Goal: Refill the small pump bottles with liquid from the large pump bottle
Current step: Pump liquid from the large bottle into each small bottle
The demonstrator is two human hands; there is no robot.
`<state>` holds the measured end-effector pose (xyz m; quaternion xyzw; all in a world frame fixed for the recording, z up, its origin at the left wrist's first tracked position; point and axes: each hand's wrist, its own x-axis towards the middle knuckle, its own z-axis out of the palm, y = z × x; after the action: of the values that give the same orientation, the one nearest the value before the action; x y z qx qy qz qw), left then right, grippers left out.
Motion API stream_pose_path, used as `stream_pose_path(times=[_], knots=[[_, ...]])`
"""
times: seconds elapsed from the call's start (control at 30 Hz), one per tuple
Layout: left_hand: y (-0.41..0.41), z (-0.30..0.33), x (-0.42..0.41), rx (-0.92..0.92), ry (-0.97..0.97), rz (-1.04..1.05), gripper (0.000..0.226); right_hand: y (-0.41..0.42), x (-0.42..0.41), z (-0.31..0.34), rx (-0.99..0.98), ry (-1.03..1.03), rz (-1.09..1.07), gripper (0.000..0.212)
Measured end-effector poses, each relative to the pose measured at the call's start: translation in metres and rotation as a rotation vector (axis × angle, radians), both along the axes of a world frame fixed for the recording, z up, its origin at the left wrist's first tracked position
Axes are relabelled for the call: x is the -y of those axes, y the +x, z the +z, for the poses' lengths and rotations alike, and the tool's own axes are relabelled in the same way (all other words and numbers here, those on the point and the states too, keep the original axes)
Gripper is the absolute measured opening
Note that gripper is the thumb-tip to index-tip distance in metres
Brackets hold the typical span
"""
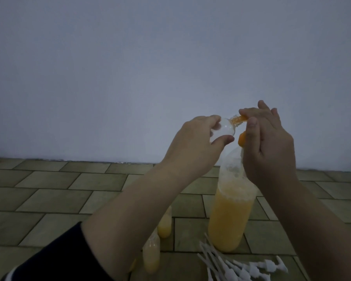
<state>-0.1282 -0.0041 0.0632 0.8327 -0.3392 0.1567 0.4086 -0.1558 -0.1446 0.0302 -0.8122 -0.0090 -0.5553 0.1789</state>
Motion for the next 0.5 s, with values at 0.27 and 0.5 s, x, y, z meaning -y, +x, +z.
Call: stream_pose_path(times=[0.27,0.5], knots=[[0.001,-0.008,0.004,-0.015,0.005,-0.009,0.053,0.007,0.0,-0.018,0.033,0.035,-0.018,0.044],[0.004,-0.001,0.0,-0.016,-0.052,-0.014,0.052,0.006,-0.003,0.001,0.022,-0.015,-0.016,0.049]])
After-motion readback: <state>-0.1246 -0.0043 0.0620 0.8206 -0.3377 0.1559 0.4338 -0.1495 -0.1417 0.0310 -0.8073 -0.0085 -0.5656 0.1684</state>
